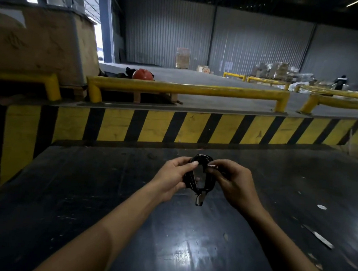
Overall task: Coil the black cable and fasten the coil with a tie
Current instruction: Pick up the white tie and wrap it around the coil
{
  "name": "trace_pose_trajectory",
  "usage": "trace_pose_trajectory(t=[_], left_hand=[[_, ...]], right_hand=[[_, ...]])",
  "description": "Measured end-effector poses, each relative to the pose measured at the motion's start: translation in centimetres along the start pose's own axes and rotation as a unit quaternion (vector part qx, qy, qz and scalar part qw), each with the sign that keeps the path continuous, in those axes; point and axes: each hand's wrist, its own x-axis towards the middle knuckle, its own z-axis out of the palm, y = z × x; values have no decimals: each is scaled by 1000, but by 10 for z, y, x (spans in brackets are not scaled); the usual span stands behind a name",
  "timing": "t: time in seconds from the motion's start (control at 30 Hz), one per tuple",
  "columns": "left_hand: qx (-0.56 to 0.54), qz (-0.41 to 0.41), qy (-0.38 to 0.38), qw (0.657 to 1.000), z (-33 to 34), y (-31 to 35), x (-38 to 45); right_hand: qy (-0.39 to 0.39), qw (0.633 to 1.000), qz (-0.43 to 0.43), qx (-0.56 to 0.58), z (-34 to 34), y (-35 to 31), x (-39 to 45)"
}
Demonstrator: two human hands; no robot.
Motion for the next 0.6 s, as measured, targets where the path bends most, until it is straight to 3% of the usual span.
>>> trace_pose_trajectory(t=[0.1,0.27,0.6], left_hand=[[19,9,-22,1000,5,1,7],[-1,10,-12,1000,14,5,19],[24,5,-42,999,32,0,26]], right_hand=[[23,996,-54,-65,3,8,7],[53,988,-71,-128,-2,19,14],[11,984,-40,-173,-12,30,8]])
